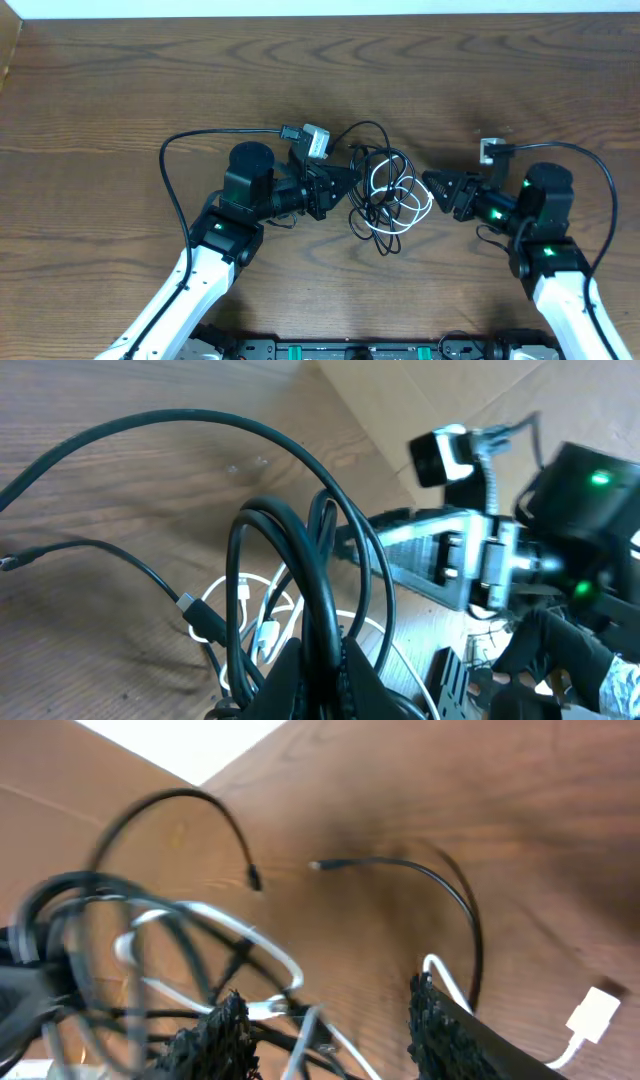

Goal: Untangle cables

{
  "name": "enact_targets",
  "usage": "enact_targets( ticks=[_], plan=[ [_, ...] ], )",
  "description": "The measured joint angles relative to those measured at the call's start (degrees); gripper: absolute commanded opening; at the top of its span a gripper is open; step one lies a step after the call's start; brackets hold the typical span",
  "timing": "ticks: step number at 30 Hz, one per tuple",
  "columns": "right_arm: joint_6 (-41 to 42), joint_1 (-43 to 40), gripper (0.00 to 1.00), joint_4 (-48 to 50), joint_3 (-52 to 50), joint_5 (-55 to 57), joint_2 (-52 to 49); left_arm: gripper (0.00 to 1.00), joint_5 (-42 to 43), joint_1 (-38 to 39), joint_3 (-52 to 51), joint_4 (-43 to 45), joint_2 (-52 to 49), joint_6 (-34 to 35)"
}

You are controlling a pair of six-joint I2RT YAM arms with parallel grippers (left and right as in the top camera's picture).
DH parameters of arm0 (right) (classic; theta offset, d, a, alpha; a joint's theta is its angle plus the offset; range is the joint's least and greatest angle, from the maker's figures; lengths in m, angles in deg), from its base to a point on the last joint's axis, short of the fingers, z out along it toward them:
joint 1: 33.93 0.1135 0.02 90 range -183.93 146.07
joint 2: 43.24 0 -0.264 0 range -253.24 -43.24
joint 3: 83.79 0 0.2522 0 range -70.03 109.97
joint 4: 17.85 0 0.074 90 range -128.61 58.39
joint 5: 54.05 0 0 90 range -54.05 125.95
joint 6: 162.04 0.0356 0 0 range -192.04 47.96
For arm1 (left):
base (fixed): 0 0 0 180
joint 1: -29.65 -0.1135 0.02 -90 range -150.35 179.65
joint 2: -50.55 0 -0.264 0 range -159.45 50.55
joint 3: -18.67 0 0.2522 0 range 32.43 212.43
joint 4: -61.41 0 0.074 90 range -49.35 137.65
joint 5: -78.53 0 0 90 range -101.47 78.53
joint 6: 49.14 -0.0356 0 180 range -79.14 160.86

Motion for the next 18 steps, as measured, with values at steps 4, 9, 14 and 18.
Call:
enact_targets(
  ticks=[4,9,14,18],
  plan=[
    [-0.5,0.0,0.56,3.7,0.0,-0.6,-3.2,0.08,0.2,0.0,0.0,0.0,0.0,0.0],
    [-4.1,0.0,0.5,5.0,0.0,-1.0,-5.1,0.08,0.2,0.0,0.0,0.6,0.0,1.2],
    [-7.1,0.2,0.5,6.0,0.0,-3.1,-5.7,0.08,0.2,0.0,0.0,4.6,0.0,5.7],
    [-9.8,1.4,0.42,7.2,0.0,-5.1,-5.7,0.08,0.2,0.0,0.0,7.2,0.0,10.3]
  ],
)
